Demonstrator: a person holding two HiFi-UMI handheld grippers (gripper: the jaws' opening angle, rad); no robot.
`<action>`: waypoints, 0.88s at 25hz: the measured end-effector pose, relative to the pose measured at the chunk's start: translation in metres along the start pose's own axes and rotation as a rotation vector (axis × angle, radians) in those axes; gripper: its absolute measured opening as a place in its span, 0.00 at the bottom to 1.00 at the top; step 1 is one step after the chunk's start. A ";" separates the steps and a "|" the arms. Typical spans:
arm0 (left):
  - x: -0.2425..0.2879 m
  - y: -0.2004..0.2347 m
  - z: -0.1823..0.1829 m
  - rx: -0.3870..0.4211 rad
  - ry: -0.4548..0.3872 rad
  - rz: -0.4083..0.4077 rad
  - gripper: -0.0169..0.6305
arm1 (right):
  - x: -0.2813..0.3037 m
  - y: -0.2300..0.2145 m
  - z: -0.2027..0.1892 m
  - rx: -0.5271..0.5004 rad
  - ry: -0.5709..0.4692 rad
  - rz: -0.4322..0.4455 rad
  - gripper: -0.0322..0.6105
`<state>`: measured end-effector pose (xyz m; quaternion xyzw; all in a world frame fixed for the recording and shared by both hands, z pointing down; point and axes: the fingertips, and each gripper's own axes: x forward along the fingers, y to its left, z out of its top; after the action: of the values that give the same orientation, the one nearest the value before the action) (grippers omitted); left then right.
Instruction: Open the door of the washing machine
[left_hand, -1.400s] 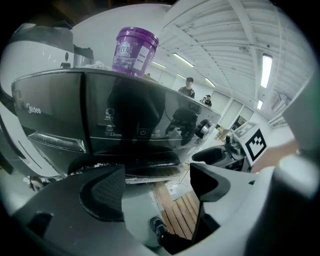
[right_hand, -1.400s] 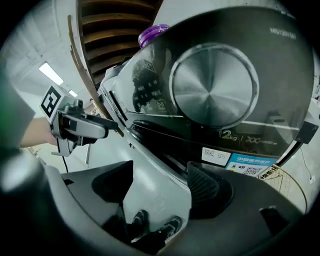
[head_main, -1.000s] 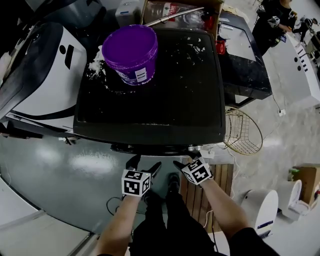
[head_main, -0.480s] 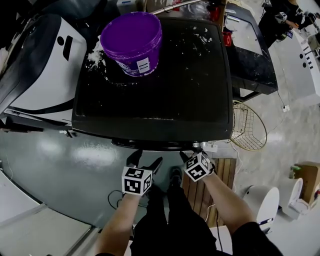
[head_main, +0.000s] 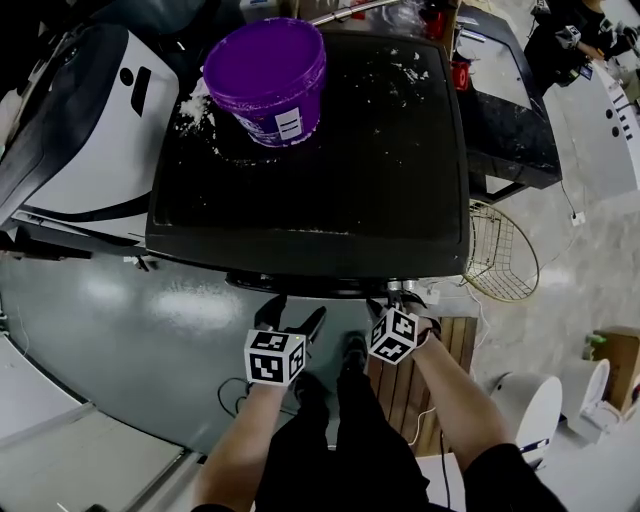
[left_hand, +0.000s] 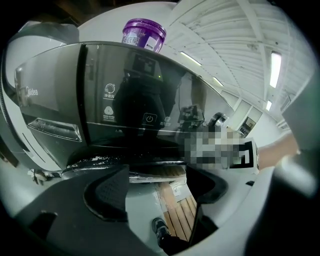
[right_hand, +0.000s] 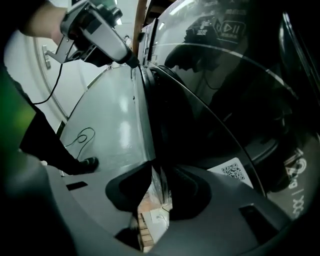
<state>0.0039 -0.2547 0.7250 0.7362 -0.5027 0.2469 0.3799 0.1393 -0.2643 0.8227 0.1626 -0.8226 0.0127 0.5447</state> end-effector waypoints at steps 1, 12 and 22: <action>0.000 0.001 -0.001 -0.002 0.002 0.008 0.60 | 0.000 0.000 0.001 0.006 0.000 -0.005 0.22; 0.003 0.015 -0.010 -0.011 0.025 -0.017 0.60 | 0.003 -0.004 0.002 0.034 0.016 -0.073 0.25; -0.014 0.026 -0.024 -0.050 0.041 -0.022 0.60 | -0.002 -0.002 0.000 0.141 -0.024 -0.087 0.24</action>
<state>-0.0251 -0.2327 0.7371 0.7268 -0.4927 0.2449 0.4112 0.1409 -0.2651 0.8206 0.2365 -0.8183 0.0449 0.5220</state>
